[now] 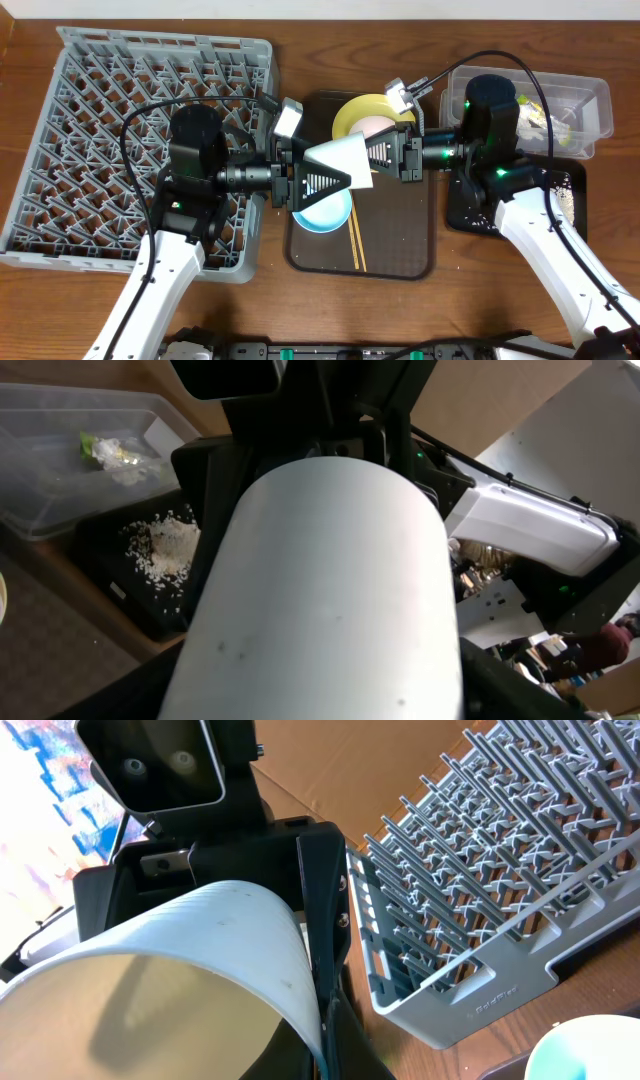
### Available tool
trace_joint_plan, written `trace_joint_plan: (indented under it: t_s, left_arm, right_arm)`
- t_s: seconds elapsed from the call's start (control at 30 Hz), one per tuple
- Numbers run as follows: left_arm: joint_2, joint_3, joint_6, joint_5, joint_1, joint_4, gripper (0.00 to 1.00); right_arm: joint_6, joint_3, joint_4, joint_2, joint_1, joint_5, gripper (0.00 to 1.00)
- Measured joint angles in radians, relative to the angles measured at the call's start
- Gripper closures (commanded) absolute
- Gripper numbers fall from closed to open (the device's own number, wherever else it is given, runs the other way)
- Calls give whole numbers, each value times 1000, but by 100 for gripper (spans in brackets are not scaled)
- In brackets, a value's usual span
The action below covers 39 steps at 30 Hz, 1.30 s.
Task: Sort waste into correct bins and load items into the dishwasher
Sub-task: 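Grasp the white bowl with the left gripper and release the right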
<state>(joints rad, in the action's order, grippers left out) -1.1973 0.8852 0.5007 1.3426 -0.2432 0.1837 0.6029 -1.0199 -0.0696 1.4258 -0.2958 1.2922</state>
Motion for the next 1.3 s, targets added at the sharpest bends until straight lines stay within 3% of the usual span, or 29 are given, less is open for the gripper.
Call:
trace_joint_plan:
  t_s: [0.33, 0.53, 0.63, 0.93, 1.13, 1.3]
  left_arm:
    - [-2, 0, 0, 5, 0, 9, 36]
    - [-2, 0, -4, 5, -2, 25, 45]
    - [-2, 0, -12, 6, -4, 27, 46]
    - [-2, 0, -59, 21, -5, 30, 51]
    - [-2, 0, -84, 32, 57, 0, 51]
    - [-8, 1, -134, -6, 134, -141, 51]
  right_arm:
    - [0, 0, -1, -1, 0, 13, 98]
    - [9, 0, 14, -1, 0, 4, 79]
    - [11, 0, 20, -1, 0, -6, 77]
    - [14, 0, 31, -1, 3, -13, 56]
    - [15, 0, 35, 0, 42, -2, 51]
    - [15, 0, 35, 0, 95, 12, 51]
